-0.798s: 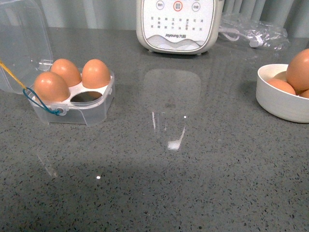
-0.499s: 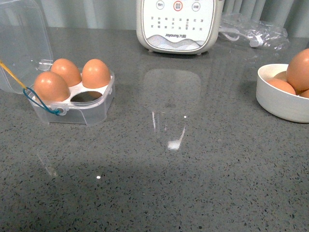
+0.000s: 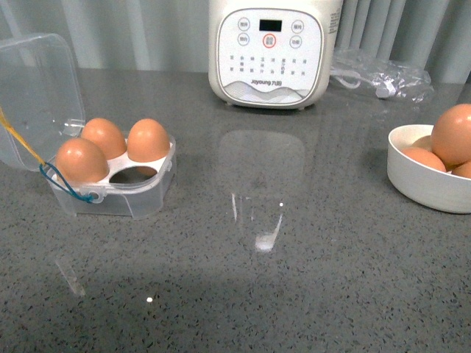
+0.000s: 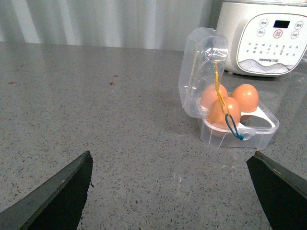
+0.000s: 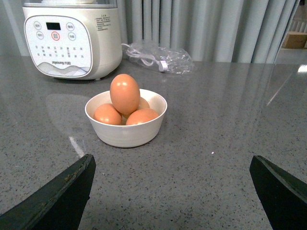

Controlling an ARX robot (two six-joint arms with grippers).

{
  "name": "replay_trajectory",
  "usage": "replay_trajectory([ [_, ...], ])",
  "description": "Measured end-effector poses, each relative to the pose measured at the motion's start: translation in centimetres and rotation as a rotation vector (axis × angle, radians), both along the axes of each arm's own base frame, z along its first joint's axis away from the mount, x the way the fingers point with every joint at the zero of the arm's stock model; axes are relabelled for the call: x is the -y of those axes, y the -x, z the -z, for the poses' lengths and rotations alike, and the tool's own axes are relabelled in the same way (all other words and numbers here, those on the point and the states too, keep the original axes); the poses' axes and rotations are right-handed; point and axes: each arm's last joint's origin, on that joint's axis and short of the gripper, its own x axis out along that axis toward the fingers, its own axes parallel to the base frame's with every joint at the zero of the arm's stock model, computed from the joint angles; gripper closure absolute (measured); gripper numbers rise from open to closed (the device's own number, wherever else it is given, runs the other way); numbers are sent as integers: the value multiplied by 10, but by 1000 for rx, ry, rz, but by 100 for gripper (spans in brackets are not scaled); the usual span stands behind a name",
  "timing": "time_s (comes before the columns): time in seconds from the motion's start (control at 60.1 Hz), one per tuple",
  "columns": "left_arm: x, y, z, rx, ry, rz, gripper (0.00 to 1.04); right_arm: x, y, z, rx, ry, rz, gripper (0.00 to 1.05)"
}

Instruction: Put egg into box

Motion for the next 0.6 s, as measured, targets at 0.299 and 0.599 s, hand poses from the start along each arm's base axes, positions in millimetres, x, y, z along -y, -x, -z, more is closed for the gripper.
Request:
replay_trajectory([
  [0.299,0,0,0,0,0,0,7,0,0,0,-1,0,3,7],
  [0.599,0,0,0,0,0,0,7,-2,-15,-42,79,14,63,7],
])
